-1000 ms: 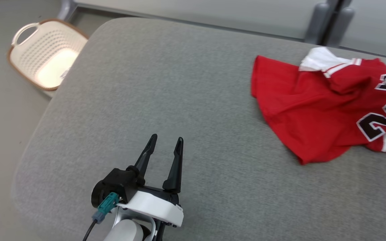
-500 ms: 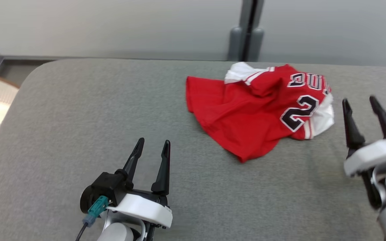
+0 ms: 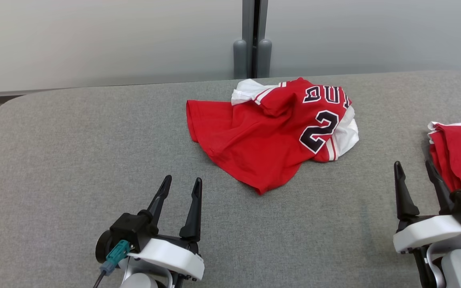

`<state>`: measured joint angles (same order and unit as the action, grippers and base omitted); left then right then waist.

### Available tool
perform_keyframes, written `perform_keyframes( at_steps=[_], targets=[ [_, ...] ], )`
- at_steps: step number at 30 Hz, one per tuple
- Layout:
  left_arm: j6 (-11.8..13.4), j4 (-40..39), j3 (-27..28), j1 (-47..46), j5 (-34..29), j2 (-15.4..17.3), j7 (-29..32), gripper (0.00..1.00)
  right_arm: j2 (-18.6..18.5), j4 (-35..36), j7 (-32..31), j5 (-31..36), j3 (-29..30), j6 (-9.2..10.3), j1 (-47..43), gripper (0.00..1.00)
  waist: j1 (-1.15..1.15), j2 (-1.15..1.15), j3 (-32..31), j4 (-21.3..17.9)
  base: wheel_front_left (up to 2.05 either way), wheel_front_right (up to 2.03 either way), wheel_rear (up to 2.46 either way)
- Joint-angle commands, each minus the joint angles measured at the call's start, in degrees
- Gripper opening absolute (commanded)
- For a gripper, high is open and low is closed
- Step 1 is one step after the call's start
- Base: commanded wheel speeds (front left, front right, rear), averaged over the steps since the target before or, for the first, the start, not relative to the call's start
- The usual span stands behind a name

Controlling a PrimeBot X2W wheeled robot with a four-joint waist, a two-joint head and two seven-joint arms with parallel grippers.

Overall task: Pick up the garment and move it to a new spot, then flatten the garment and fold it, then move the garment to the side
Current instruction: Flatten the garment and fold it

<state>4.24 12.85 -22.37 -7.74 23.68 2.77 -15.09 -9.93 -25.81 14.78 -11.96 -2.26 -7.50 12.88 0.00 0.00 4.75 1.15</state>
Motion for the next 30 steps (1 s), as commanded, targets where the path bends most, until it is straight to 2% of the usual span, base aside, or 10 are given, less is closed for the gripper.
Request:
perform_keyframes(
  at_steps=[1,6,12,21,30],
  targets=[
    [-0.17,-0.10,-0.07,-1.12,-0.35,0.25,-0.08,1.00,-0.05,0.29,-0.26,0.26,0.52,0.02,0.40,1.00,0.00,0.00,0.49,0.27,0.00,0.00,0.00],
    [-0.41,-0.31,-1.37,-2.07,-0.24,0.25,-0.08,1.00,-1.55,-0.53,-2.54,0.79,1.97,0.02,4.13,1.00,0.00,0.00,3.10,1.84,0.00,0.00,0.00],
    [-0.33,-0.32,-2.92,-4.69,0.03,0.24,-0.08,1.00,-4.93,-6.45,-8.71,-0.31,5.11,0.02,13.08,1.00,0.00,0.00,8.32,5.62,0.00,0.00,0.00],
    [-0.05,-1.66,-5.16,-7.68,0.86,0.24,-0.08,1.00,-12.52,-18.52,-13.07,-7.26,1.88,0.01,23.04,1.00,0.00,0.00,14.56,10.84,0.00,0.00,0.00],
    [0.11,-2.14,-5.80,-10.11,1.15,0.23,-0.08,1.00,-15.25,-25.16,-14.62,-11.68,-4.70,0.02,29.96,1.00,0.00,0.00,18.59,12.97,0.00,0.00,0.00]
  ],
)
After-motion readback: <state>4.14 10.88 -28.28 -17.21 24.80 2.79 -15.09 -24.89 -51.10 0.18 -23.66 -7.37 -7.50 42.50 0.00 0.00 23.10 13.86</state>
